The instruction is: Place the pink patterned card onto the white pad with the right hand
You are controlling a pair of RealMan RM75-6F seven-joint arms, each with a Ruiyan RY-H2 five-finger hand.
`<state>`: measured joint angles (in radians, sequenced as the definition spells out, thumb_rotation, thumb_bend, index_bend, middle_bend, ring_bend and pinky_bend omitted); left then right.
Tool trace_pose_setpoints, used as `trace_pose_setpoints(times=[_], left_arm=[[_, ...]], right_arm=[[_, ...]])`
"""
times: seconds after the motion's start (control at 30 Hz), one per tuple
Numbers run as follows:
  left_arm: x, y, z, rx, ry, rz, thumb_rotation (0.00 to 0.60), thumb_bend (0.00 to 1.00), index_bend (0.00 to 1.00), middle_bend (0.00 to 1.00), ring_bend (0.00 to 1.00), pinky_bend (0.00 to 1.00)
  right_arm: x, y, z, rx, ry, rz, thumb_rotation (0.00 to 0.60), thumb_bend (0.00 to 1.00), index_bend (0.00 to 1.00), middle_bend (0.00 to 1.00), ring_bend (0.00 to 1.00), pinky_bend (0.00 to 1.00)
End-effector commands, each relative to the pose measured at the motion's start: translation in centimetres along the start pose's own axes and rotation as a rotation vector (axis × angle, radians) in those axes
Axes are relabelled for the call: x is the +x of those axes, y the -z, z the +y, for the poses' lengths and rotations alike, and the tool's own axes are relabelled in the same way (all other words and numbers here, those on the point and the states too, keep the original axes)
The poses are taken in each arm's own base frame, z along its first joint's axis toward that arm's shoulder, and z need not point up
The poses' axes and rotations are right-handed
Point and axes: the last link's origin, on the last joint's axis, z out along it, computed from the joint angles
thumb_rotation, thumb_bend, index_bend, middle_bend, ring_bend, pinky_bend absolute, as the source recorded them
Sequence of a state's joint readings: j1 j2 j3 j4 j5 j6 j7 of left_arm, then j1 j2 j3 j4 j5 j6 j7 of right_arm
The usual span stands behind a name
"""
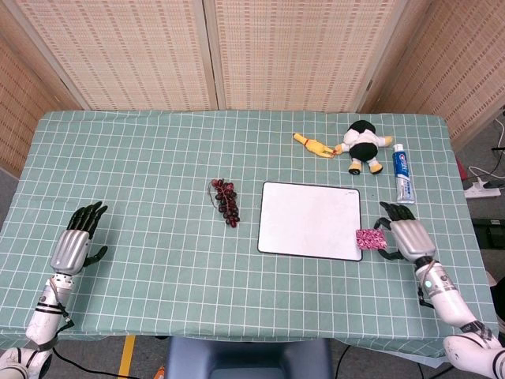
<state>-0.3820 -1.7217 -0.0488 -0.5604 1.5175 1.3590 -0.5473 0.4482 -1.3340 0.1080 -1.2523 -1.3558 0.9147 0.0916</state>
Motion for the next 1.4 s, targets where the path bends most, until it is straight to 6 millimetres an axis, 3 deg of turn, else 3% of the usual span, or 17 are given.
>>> trace_pose_setpoints(times=[0.03, 0.27, 0.57, 0.93, 1.1, 1.4], left_arm=[[0.1, 0.0, 0.0, 0.0, 0.003, 0.005, 0.6, 0.24, 0.0, 0.0, 0.0, 0.0], [0.4, 0.1, -0.1, -0.006, 0.016, 0.012, 0.6, 0.24, 0.0, 0.0, 0.0, 0.0], [0.5, 0.1, -0.1, -0.008, 0.014, 0.009, 0.6, 0.24, 0.0, 0.0, 0.0, 0.0], [0.6, 0.1, -0.2, -0.004, 0.012, 0.008, 0.6, 0.24, 0.0, 0.0, 0.0, 0.0], [0.5, 0.1, -0.2, -0.005, 0.01, 0.007, 0.6, 0.24, 0.0, 0.0, 0.0, 0.0], [0.4, 0.1, -0.2, -0.004, 0.008, 0.001, 0.6, 0.24, 0.0, 0.0, 0.0, 0.0]], right_arm=[[1.9, -2.2, -2.7, 0.037, -0.006, 0.004, 0.6, 0.26, 0.43, 0.0, 0.0, 0.0], [2.4, -6.2, -6.7, 0.042, 0.007, -0.019, 0.6, 0.27, 0.43, 0.0, 0.0, 0.0], [0.9, -8.7, -8.9, 0.033, 0.002, -0.076, 0.6, 0.27, 0.44, 0.0, 0.0, 0.0], [0.4, -9.6, -10.2, 0.042, -0.006, -0.099, 0.6, 0.26, 0.41, 0.0, 0.0, 0.0], [0.2, -9.7, -10.2, 0.04, -0.005, -0.111, 0.6, 0.07, 0.29, 0.0, 0.0, 0.0], [1.3, -8.8, -9.1, 0.031, 0.008, -0.075, 0.6, 0.05, 0.26, 0.0, 0.0, 0.0]])
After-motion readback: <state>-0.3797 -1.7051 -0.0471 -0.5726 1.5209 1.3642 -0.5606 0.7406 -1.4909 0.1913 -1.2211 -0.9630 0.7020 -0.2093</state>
